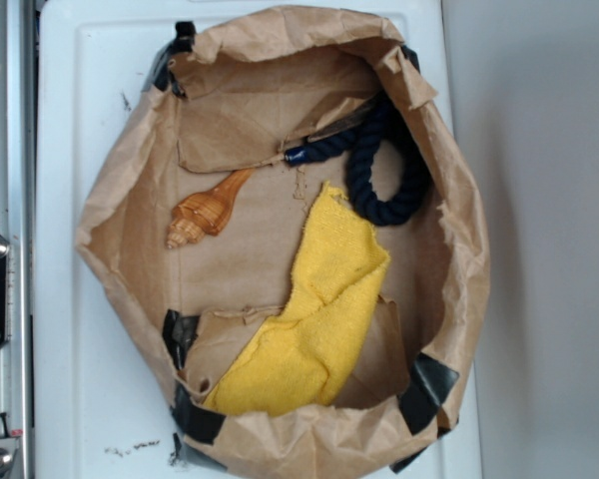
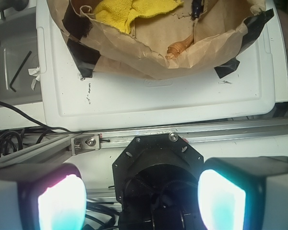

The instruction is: Grab the yellow cloth.

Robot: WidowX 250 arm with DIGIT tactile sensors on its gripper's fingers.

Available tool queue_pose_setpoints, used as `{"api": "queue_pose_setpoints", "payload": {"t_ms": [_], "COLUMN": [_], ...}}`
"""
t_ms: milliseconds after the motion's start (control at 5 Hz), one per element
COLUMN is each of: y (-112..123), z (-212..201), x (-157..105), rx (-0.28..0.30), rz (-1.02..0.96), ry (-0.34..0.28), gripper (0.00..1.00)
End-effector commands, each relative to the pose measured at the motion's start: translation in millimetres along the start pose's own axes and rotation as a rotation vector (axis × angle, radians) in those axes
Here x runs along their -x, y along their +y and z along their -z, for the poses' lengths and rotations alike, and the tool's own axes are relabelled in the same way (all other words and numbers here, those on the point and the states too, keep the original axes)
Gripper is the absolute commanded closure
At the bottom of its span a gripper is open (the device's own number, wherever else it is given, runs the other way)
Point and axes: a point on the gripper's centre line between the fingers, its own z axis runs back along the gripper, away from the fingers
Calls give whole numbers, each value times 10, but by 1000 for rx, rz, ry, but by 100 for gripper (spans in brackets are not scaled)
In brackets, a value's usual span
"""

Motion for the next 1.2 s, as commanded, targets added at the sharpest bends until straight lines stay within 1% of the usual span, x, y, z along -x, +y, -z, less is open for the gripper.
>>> {"api": "queue_pose_setpoints", "payload": {"t_ms": [0, 200, 400, 600, 800, 1000], "y": [0, -185, -138, -65, 7, 7], "z": [0, -134, -94, 201, 704, 704], "x": [0, -365, -852, -1168, -1449, -1449], "rx": [0, 96, 90, 149, 90, 90], "rz": [0, -49, -120, -215, -393, -393], "ry": [0, -58, -103, -170, -101, -101], "gripper": [0, 0, 0, 0, 0, 0]}}
